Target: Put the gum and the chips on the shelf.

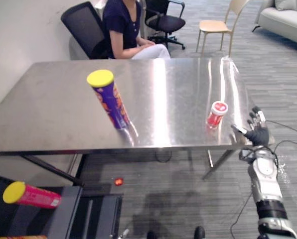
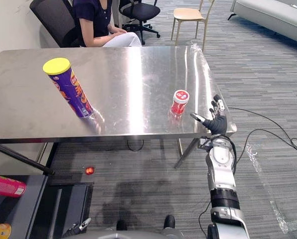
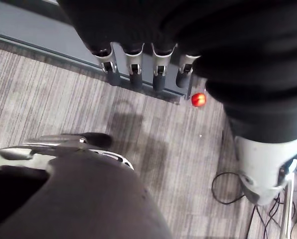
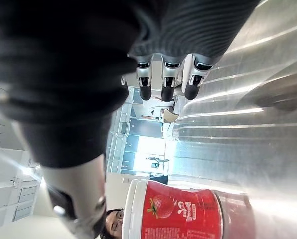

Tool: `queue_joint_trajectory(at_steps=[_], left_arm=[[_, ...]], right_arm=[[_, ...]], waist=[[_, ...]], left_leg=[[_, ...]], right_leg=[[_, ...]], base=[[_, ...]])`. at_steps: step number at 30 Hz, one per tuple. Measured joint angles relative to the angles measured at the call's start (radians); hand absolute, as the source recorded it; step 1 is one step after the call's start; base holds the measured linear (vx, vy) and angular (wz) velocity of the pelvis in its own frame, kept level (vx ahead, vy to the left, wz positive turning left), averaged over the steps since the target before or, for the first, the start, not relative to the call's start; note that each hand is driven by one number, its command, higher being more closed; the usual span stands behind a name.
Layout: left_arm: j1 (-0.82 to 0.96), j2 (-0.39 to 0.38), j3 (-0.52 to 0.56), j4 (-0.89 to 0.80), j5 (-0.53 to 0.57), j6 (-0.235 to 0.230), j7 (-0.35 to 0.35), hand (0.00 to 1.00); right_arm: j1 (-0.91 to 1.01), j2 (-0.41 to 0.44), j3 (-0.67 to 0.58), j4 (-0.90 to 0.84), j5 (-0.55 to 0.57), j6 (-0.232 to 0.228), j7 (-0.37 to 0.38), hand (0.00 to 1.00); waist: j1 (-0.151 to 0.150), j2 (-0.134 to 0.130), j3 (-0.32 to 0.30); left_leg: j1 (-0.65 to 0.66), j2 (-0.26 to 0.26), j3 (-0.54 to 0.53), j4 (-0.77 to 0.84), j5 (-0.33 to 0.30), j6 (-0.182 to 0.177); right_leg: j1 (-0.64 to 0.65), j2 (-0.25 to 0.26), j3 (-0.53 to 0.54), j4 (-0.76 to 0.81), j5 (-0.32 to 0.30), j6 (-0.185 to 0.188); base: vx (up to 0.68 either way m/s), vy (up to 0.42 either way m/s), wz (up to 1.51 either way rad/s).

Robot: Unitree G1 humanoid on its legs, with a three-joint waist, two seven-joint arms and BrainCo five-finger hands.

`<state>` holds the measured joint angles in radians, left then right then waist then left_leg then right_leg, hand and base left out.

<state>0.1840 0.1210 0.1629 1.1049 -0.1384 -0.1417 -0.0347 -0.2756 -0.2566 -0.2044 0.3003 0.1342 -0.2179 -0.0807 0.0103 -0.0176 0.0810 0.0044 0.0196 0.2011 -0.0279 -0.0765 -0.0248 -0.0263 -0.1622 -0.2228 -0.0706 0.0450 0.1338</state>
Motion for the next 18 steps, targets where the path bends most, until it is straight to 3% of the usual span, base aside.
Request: queue_joint_trajectory(at_steps=[18], left_arm=[[-0.004,0.000,0.001,-0.015,0.002,0.000,0.017,0.00]], right_arm=[[-0.210,0.002,0.057,0.186,0.002,0.034,-0.026,0.00]], waist=[[0.037,-0.007,0.051]], left_leg=[[-0.001,-0.007,-0.020,-0.011,0.006,0.002]], right_leg=[[0.014,-0.002,-0.019,-0.019,0.015,-0.004]], base=[[0.00,-0.004,0.03]])
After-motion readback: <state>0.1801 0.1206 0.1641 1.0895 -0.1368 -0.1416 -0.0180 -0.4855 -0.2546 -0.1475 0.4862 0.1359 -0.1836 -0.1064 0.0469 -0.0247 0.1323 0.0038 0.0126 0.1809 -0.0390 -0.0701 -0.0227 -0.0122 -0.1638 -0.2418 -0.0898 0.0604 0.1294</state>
